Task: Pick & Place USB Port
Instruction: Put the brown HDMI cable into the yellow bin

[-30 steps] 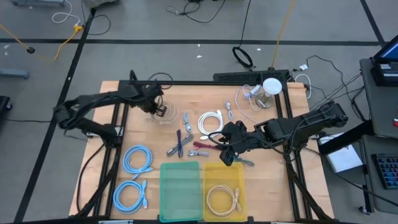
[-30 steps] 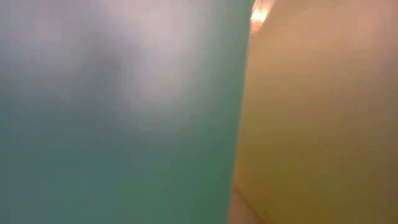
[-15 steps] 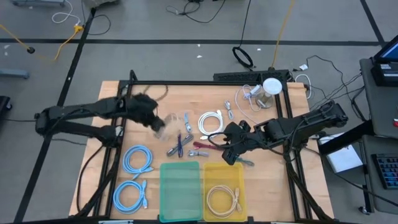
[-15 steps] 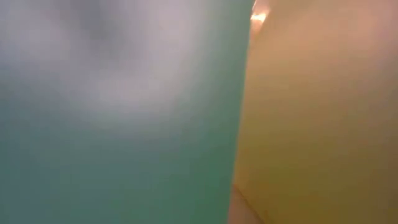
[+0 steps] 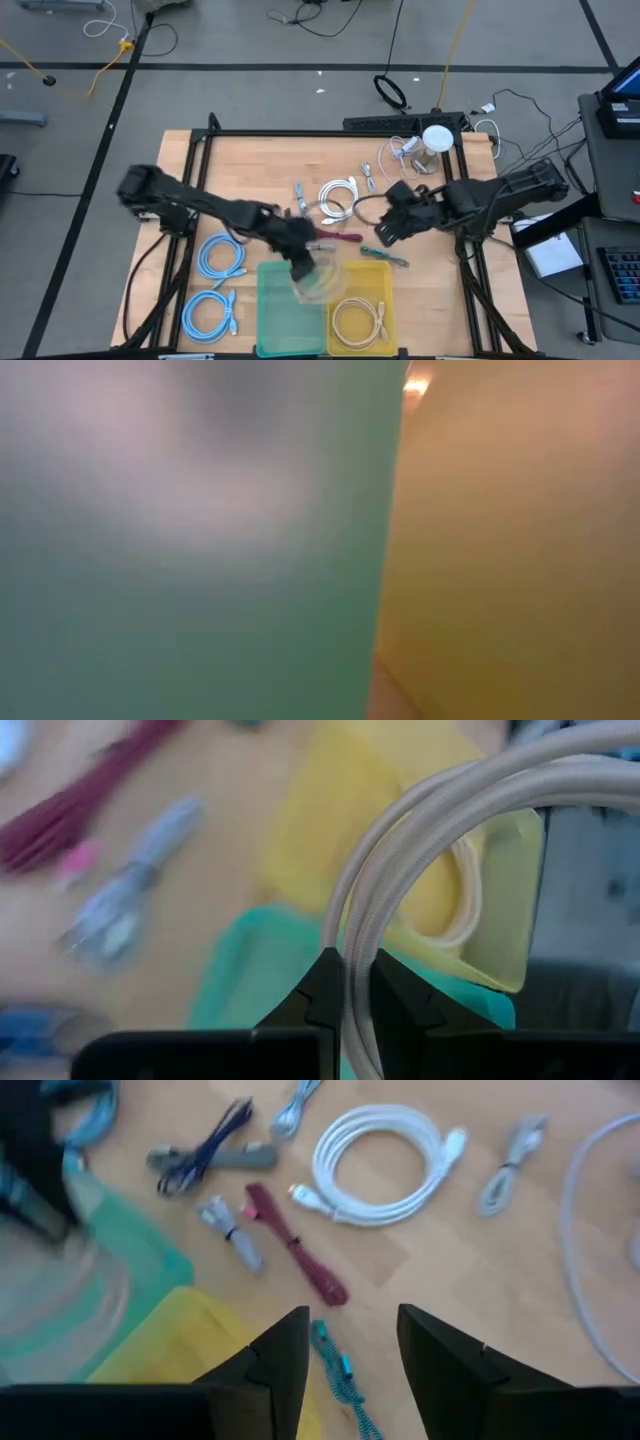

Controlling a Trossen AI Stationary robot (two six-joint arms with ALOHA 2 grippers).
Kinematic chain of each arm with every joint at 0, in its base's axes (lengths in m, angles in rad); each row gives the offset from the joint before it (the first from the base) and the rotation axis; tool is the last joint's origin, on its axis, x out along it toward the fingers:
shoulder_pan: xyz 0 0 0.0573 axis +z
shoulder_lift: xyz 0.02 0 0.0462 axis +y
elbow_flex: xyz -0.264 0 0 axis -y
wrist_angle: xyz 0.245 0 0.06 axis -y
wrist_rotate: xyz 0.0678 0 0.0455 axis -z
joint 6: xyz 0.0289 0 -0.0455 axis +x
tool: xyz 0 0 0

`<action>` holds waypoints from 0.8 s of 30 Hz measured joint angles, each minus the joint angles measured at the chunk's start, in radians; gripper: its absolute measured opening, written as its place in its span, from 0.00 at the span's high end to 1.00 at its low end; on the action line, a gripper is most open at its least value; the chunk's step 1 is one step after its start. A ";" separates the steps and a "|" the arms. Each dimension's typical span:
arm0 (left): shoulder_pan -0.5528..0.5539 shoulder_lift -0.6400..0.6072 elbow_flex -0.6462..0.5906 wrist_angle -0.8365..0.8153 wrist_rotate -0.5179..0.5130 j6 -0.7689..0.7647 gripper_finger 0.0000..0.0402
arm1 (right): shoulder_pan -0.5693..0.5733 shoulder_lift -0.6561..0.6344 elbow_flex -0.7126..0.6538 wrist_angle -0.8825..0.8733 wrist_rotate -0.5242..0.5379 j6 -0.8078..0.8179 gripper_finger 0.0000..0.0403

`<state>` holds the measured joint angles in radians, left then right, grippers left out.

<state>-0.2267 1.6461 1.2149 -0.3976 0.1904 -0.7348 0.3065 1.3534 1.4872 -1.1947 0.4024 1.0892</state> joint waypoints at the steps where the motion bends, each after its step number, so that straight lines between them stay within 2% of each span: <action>1: -0.013 0.045 0.072 -0.043 -0.005 0.042 0.93 | 0.000 -0.021 0.000 -0.022 0.016 0.015 0.65; 6: -0.037 0.227 0.420 -0.272 -0.084 0.226 0.93 | 0.002 -0.108 0.000 -0.132 0.078 0.057 0.66; 11: -0.022 0.357 0.627 -0.348 -0.133 0.356 0.93 | 0.016 -0.151 0.000 -0.150 0.103 0.055 0.66; 16: 0.008 0.471 0.707 -0.363 -0.074 0.411 0.93 | 0.017 -0.149 0.000 -0.150 0.118 0.050 0.66; 24: 0.001 0.542 0.711 -0.356 -0.046 0.473 0.93 | 0.017 -0.139 0.000 -0.173 0.121 0.049 0.66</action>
<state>-0.2260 2.1882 1.9254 -0.7533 0.1446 -0.2616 0.3237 1.2144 1.4868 -1.3682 0.5231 1.1378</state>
